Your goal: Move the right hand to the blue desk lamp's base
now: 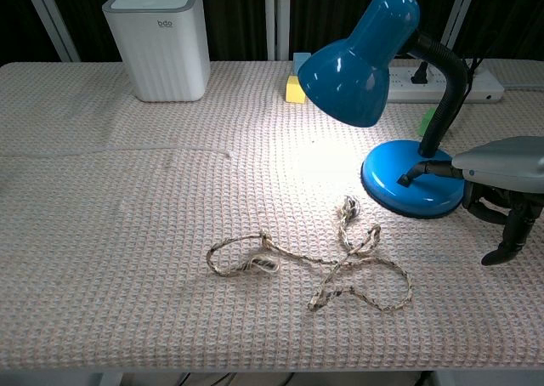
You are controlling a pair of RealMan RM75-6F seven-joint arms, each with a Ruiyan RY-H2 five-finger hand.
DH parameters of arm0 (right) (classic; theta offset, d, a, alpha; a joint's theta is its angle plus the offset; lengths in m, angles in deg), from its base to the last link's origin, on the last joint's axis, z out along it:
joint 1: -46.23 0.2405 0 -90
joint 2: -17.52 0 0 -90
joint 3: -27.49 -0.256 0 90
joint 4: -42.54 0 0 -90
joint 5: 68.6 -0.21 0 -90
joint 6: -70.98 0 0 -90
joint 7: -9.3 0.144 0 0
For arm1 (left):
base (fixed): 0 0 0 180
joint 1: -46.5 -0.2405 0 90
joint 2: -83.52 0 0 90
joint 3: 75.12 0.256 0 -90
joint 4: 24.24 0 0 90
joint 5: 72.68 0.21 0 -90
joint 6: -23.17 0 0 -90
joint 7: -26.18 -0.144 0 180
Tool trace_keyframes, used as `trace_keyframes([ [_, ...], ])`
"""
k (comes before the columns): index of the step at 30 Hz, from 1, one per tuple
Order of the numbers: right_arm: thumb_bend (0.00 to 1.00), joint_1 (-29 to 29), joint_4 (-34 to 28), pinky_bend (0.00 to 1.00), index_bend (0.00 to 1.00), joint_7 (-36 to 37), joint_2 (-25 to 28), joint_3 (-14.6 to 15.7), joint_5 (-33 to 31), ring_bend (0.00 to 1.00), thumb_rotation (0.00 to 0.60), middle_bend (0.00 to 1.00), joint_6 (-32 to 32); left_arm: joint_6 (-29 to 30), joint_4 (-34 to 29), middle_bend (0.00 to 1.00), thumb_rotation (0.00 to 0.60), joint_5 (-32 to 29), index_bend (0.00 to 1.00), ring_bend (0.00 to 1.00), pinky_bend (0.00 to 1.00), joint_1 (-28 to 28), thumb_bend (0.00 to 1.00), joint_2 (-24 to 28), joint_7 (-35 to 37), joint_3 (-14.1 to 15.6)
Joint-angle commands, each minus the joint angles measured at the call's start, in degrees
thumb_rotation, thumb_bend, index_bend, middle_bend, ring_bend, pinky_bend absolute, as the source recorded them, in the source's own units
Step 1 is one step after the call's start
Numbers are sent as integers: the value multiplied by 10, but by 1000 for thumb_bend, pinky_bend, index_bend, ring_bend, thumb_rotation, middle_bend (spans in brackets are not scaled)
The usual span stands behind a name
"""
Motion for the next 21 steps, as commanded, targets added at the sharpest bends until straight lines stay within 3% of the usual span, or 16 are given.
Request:
trace_keyframes([
  [1, 4, 5, 2, 769, 0, 0, -2, 4, -5, 837, 600, 777, -2, 0, 1, 0, 600, 0, 47, 0, 0, 0, 116, 0, 1, 0],
  [14, 5, 21, 8, 769, 0, 6, -5, 24, -29, 836, 600, 775, -10, -3, 4, 0, 600, -3, 47, 0, 0, -1, 116, -1, 4, 0],
  [17, 3, 10, -8, 769, 0, 11, 5, 25, 9, 837, 600, 775, -46, -1, 3, 0, 600, -2, 47, 0, 0, -2, 116, -1, 5, 0],
  [21, 4, -28, -46, 769, 0, -7, 36, 53, 96, 837, 600, 776, -133, 0, 1, 0, 600, 0, 47, 0, 0, -2, 116, 1, 6, 0],
])
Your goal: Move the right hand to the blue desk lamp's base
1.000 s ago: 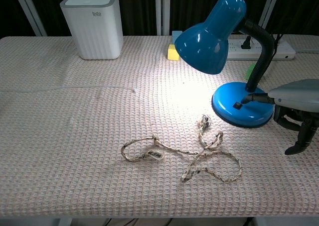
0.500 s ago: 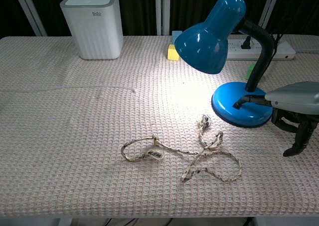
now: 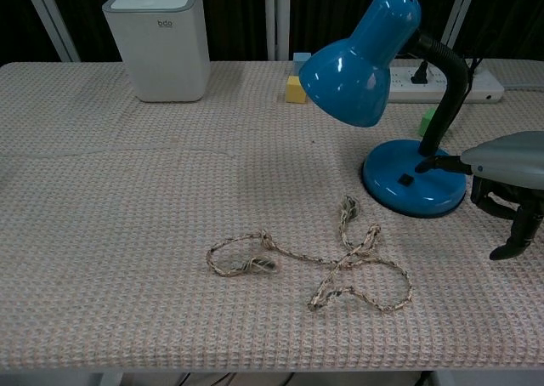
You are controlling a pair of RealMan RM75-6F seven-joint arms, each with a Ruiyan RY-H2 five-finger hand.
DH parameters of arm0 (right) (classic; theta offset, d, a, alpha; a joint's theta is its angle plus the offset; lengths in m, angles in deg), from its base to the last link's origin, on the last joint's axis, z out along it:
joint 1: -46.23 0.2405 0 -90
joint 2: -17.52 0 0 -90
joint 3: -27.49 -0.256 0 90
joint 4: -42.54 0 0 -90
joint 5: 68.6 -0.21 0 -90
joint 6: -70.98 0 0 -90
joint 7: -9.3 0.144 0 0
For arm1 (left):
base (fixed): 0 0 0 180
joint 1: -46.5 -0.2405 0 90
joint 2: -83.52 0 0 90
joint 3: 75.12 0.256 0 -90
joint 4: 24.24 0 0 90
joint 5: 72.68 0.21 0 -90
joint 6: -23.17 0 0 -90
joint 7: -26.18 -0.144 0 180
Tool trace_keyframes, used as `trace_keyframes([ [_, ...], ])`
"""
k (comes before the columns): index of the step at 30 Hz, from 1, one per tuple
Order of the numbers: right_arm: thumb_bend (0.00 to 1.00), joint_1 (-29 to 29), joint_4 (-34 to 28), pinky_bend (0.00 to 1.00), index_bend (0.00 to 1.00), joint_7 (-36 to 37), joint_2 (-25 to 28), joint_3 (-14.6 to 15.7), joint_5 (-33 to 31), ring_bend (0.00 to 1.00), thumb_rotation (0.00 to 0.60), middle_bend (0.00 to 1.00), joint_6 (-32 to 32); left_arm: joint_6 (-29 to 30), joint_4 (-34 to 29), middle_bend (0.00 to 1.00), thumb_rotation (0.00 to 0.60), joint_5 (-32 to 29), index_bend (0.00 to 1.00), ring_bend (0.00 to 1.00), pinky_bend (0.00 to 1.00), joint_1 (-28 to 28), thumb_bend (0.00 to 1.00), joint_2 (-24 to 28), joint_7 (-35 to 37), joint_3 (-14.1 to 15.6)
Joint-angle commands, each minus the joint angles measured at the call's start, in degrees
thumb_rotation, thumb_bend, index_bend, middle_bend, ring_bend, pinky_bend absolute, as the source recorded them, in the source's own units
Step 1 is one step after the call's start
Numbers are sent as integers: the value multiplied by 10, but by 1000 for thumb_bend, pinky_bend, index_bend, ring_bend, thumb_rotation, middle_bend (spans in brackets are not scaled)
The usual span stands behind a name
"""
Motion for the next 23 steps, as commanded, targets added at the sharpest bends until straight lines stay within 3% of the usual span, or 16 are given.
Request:
trace_keyframes([
  [1, 4, -46, -47, 769, 0, -13, 42, 33, 90, 837, 600, 776, -94, 1, -1, 0, 600, 2, 47, 0, 0, 0, 116, 1, 0, 0],
  [5, 6, -98, -76, 769, 0, -4, 105, 65, 142, 836, 600, 774, -165, 3, -5, 0, 600, 6, 47, 0, 0, 0, 115, 2, -4, 1],
  [9, 6, -156, -67, 769, 0, 3, 151, 83, 166, 837, 600, 772, -243, 9, -12, 0, 600, 11, 47, 0, 0, 1, 116, 1, -11, 0],
  [11, 5, -178, -49, 769, 0, 42, 163, 83, 189, 838, 600, 776, -263, 13, -16, 0, 600, 15, 47, 0, 0, 1, 116, -1, -15, -1],
  [16, 5, -247, 65, 765, 0, 197, 155, 66, 282, 831, 600, 797, -346, 17, -30, 0, 600, 19, 47, 0, 0, 1, 115, 0, -31, -1],
  [18, 5, -267, 110, 636, 0, 244, 141, 58, 303, 604, 600, 618, -366, 15, -34, 0, 600, 17, 47, 0, 0, 2, 115, 2, -37, -1],
  [20, 4, -275, 124, 234, 0, 249, 142, 57, 300, 153, 600, 180, -356, 13, -37, 0, 600, 17, 47, 0, 0, 2, 115, 4, -41, -1],
  [21, 4, -279, 127, 75, 0, 244, 139, 54, 299, 24, 600, 35, -351, 14, -39, 0, 600, 17, 47, 0, 0, 2, 115, 5, -43, -1],
  [23, 3, -282, 120, 0, 0, 249, 138, 54, 299, 0, 600, 0, -335, 15, -42, 0, 600, 19, 47, 0, 0, 2, 116, 6, -44, -1],
])
